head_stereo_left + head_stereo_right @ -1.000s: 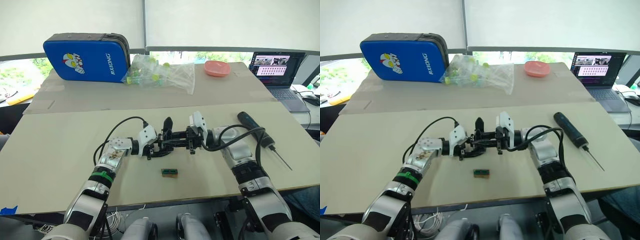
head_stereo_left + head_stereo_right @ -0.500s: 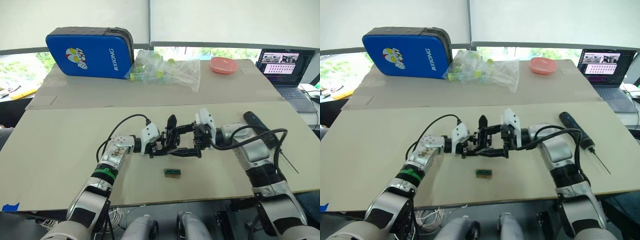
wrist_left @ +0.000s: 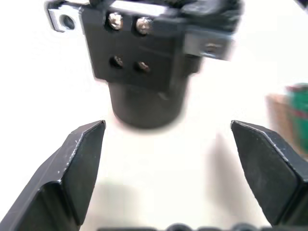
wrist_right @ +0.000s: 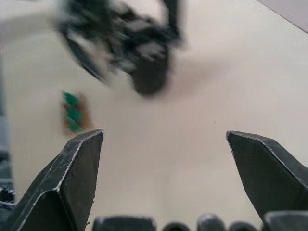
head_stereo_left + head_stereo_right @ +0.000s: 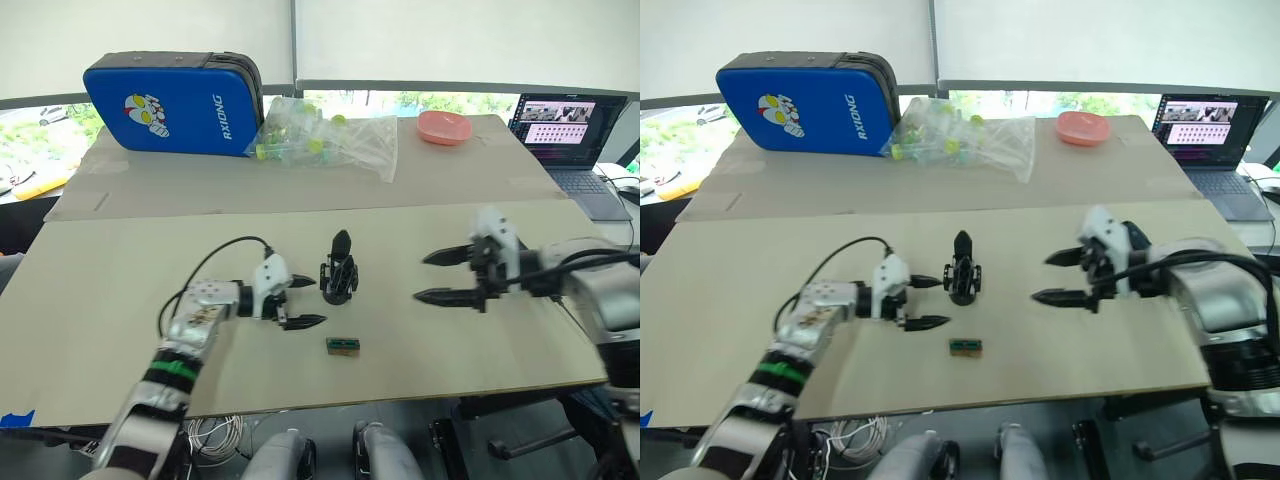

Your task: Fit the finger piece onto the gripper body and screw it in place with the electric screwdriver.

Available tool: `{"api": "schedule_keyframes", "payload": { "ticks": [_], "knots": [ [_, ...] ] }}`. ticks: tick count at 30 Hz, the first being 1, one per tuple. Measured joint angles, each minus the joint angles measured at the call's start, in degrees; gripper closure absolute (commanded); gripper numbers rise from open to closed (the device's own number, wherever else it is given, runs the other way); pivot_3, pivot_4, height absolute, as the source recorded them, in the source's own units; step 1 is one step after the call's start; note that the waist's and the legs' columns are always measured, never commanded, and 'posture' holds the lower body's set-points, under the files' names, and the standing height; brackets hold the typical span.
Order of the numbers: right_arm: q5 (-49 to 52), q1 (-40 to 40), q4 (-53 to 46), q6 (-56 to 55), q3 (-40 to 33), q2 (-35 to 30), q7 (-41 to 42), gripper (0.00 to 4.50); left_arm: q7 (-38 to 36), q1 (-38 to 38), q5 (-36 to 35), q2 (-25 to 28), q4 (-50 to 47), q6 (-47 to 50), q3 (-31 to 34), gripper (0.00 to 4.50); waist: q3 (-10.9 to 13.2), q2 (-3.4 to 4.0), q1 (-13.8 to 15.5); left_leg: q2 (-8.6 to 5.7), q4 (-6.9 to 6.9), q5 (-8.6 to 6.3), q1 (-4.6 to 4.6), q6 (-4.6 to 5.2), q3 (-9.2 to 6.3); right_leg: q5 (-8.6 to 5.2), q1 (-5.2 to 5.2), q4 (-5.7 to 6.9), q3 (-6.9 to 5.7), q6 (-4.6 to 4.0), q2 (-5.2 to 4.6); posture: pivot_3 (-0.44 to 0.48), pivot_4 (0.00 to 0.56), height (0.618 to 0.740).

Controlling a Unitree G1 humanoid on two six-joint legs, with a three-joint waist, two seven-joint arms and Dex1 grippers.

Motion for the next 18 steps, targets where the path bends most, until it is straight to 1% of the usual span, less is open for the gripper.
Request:
{"api": "schedule_keyframes", "payload": {
  "ticks": [2, 3, 5, 7, 8, 10, 12, 14, 16, 18],
  "knots": [
    [-3.1, -1.8, 6.5, 1.3, -0.1, -6.7, -0.4, 0.0, -1.9, 2.4, -6.9, 7.5, -13.4, 9.2, 3.7, 0.03, 0.2, 0.07, 0.1, -0.01, 0.02, -0.01, -0.02, 0.02, 0.02, -0.01, 0.02, -0.03, -0.01, -0.01, -0.06, 0.0, 0.15, 0.74],
    [-4.7, -2.8, 9.4, 1.4, -0.1, -8.7, -0.3, 0.0, -2.0, 2.5, -9.4, 10.0, -17.9, 12.4, 5.9, 0.03, 0.2, 0.1, 0.3, -0.02, 0.03, -0.02, 0.03, 0.02, 0.02, -0.03, 0.05, -0.06, -0.04, 0.0, -0.07, 0.0, 0.15, 0.74],
    [-7.2, -5.3, 14.2, 1.0, 0.8, -9.9, 0.0, 0.0, -1.8, 2.1, -13.9, 12.7, -24.4, 17.4, 8.5, 0.03, 0.1, 0.11, 0.4, -0.02, 0.02, -0.02, 0.23, 0.02, 0.02, -0.03, 0.27, -0.13, -0.06, 0.03, -0.07, 0.0, 0.15, 0.74],
    [-11.7, -8.9, 22.0, -2.7, 4.4, -10.4, 0.2, 0.0, -1.2, 0.8, -18.8, 14.8, -30.2, 22.4, 9.6, 0.03, 0.2, 0.06, 0.2, -0.03, 0.05, 0.08, 0.27, -0.14, 0.08, -0.04, 0.33, -0.12, -0.07, 0.05, -0.04, 0.0, 0.15, 0.74],
    [-14.1, -10.5, 26.1, -4.9, 6.0, -10.3, -0.1, 0.0, -0.5, -0.5, -21.2, 15.7, -31.9, 24.8, 10.8, 0.03, 0.2, 0.05, 0.3, -0.03, 0.06, 0.24, 0.28, -0.4, 0.08, -0.04, 0.34, -0.09, -0.08, 0.05, -0.03, 0.0, 0.15, 0.74],
    [-18.6, -14.8, 35.1, -8.6, 8.6, -8.9, -1.3, 0.0, 1.7, -4.4, -26.9, 17.5, -34.0, 30.0, 14.3, 0.03, 0.3, 0.02, 0.1, -0.04, 0.06, 0.32, 0.28, -0.52, 0.11, -0.04, 0.32, -0.03, -0.05, 0.05, 0.02, 0.0, 0.15, 0.74],
    [-22.1, -19.0, 42.7, -11.9, 10.5, -7.0, -2.8, 0.0, 2.6, -6.4, -31.1, 19.1, -36.1, 32.8, 16.7, 0.03, 0.3, 0.01, -0.3, -0.02, 0.0, 0.36, 0.38, -0.59, 0.12, -0.04, 0.34, 0.01, 0.01, 0.02, 0.07, 0.0, 0.15, 0.74],
    [-25.3, -22.3, 49.6, -14.6, 11.9, -5.2, -4.3, 0.0, 1.9, -6.5, -33.4, 21.2, -38.3, 34.0, 16.8, 0.03, 0.3, -0.02, -0.7, 0.0, -0.1, 0.4, 0.5, -0.65, 0.15, -0.08, 0.39, 0.03, 0.06, -0.05, 0.12, 0.0, 0.15, 0.74],
    [-28.3, -24.1, 55.2, -17.3, 13.6, -3.8, -4.8, 0.0, 0.1, -5.6, -34.0, 23.8, -39.8, 33.8, 16.4, 0.03, 0.3, -0.02, -0.9, 0.01, -0.17, 0.43, 0.52, -0.71, 0.14, -0.13, 0.38, 0.05, 0.04, -0.15, 0.13, 0.0, 0.15, 0.74],
    [-30.2, -24.6, 60.2, -18.9, 14.3, -1.7, -5.1, 0.0, -0.1, -5.1, -34.0, 24.0, -40.8, 33.3, 16.4, 0.03, 0.3, -0.02, -1.0, 0.01, -0.18, 0.45, 0.6, -0.74, 0.09, -0.14, 0.47, 0.05, 0.04, -0.17, 0.15, 0.0, 0.15, 0.74]
  ]
}}
